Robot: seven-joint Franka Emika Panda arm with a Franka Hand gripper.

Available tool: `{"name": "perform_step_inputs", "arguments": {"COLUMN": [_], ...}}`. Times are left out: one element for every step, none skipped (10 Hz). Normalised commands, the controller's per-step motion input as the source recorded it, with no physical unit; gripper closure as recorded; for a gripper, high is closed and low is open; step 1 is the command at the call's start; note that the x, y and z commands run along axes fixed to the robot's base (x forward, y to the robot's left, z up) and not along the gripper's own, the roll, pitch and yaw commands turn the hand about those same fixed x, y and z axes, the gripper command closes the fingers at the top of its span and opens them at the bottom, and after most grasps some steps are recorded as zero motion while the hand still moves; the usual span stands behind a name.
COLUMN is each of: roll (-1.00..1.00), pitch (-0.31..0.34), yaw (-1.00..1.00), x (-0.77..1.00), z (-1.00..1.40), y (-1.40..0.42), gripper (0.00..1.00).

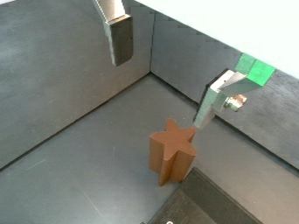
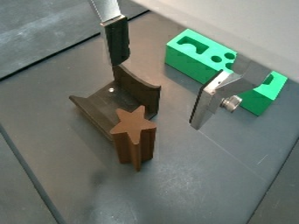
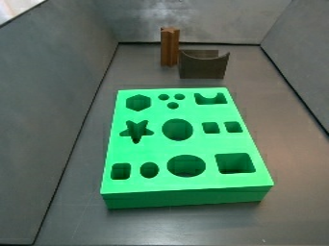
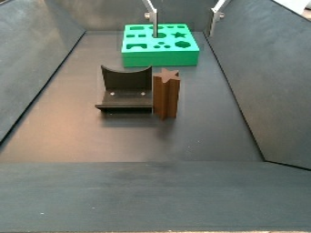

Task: Pick up the star object. Move up. Move to above the board. Insert the star object.
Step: Pick up the star object.

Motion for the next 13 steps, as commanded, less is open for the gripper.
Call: {"name": "perform_step_inputs", "arguments": {"roll": [0.00,0.00,0.00,0.02,0.01,0.01,0.04,0.09,0.09,0.09,0.11,0.11,0.05], "pitch": [-0.004,-0.083,0.000,0.000,-0.009,-0.023,-0.063,-0.099,-0.117,-0.160,-0.183,-0.204,-0.150], "yaw": [0.00,0.00,0.29,0.35,0.33,0.31,0.26,0.17,0.12,0.11,0.11,0.21,0.39], "x": [0.00,-0.06,0.44,0.46,0.45,0.42,0.22,0.00,-0.09,-0.11,-0.13,-0.10,0.00], "z": [-0.01,-0.30,-0.47,-0.58,-0.56,-0.54,-0.55,-0.56,-0.55,-0.64,-0.71,-0.73,-0.64], "y": [0.00,0.00,0.00,0.00,0.00,0.01,0.03,0.01,0.00,0.00,0.00,0.13,0.29], "gripper": [0.00,0.00,0.00,0.00,0.00,0.00,0.00,0.00,0.00,0.00,0.00,0.00,0.00]}}
